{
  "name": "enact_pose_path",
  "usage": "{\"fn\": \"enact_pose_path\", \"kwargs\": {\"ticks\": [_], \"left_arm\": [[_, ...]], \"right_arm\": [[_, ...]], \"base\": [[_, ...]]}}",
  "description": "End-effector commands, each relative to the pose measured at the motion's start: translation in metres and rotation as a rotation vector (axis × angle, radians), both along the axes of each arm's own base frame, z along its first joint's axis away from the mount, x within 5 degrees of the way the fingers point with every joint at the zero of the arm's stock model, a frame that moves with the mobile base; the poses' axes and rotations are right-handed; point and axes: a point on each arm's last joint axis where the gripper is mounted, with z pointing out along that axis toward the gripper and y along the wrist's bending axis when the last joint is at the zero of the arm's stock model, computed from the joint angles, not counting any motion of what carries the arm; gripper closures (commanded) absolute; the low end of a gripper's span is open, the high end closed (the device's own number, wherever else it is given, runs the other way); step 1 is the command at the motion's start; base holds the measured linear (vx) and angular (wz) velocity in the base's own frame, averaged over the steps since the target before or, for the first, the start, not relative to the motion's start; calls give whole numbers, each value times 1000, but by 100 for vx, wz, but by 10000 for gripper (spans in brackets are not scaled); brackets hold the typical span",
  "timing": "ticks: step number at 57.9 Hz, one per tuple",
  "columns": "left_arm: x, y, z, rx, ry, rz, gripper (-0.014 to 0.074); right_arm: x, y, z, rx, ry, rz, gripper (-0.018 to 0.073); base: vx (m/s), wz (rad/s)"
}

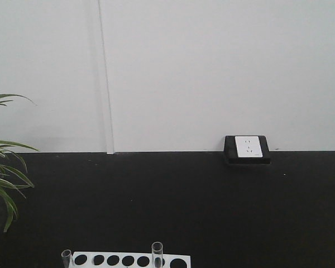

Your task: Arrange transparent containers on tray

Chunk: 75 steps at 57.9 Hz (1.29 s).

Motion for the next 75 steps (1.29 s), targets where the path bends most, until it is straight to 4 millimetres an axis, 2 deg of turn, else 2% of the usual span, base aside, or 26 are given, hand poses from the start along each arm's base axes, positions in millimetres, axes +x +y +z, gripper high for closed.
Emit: {"fn": "enact_pose_path", "kwargs": {"ticks": [1, 26, 40, 48, 57, 63, 69, 75], "left_arm": [[0, 0, -1, -11, -72, -2, 538], [-1, 0, 3, -12, -109, -2, 538], [-2, 0, 10, -45, -190, -6, 538], [-7, 0, 33, -179, -338, -32, 538], [-16, -1, 78, 11, -308, -11, 538], [-16, 0, 111, 116, -244, 24, 538], [-7, 2, 135, 161, -201, 41, 538], [7, 1, 145, 164, -191, 30, 538]], "right_arm": [[0, 0, 8, -8, -91, 3, 571], [0, 1, 13, -9, -145, 7, 571], [-2, 2, 24, 25, -269, 19, 571], [-6, 2, 51, 77, -342, 25, 571], [-7, 0, 100, 38, -260, 1, 571], [3, -1, 125, 38, -167, -12, 571], [21, -1, 134, 39, -97, -15, 571], [39, 0, 136, 38, -86, -7, 571]], "base": [[0, 0], [0, 0], [0, 0], [0, 0], [0, 0], [0, 0], [0, 0], [0, 0]]}}
